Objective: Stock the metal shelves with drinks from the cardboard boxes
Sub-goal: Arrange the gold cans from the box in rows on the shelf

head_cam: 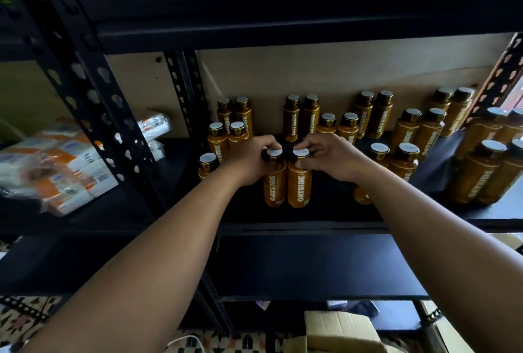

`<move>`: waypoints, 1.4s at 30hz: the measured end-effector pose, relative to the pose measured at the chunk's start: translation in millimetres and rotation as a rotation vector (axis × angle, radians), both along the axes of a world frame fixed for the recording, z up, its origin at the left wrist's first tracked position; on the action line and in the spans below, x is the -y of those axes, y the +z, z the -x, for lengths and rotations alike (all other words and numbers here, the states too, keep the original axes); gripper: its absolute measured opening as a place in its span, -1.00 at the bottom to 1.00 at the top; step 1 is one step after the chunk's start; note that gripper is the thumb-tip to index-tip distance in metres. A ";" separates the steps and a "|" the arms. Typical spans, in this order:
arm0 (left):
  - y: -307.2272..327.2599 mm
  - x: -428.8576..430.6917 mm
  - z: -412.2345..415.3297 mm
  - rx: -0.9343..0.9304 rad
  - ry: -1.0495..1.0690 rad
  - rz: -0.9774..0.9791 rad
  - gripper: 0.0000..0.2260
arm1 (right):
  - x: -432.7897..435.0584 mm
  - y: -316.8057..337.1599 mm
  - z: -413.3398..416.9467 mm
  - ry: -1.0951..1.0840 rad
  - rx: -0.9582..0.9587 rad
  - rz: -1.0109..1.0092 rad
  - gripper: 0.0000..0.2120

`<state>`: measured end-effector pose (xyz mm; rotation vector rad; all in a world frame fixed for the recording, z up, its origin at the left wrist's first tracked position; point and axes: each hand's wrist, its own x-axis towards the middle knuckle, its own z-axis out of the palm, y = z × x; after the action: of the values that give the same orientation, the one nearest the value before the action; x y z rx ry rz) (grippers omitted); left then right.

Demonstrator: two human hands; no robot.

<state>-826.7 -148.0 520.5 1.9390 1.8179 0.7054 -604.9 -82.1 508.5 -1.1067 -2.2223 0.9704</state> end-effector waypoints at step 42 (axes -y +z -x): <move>2.2 3.7 -55.5 0.002 0.012 0.004 -0.69 | -2.5 10.3 -49.1 0.019 0.124 -0.076 -0.70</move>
<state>-771.2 -151.7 522.7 1.9257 1.8301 0.7059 -555.9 -79.6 518.8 -1.1414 -2.3511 0.8378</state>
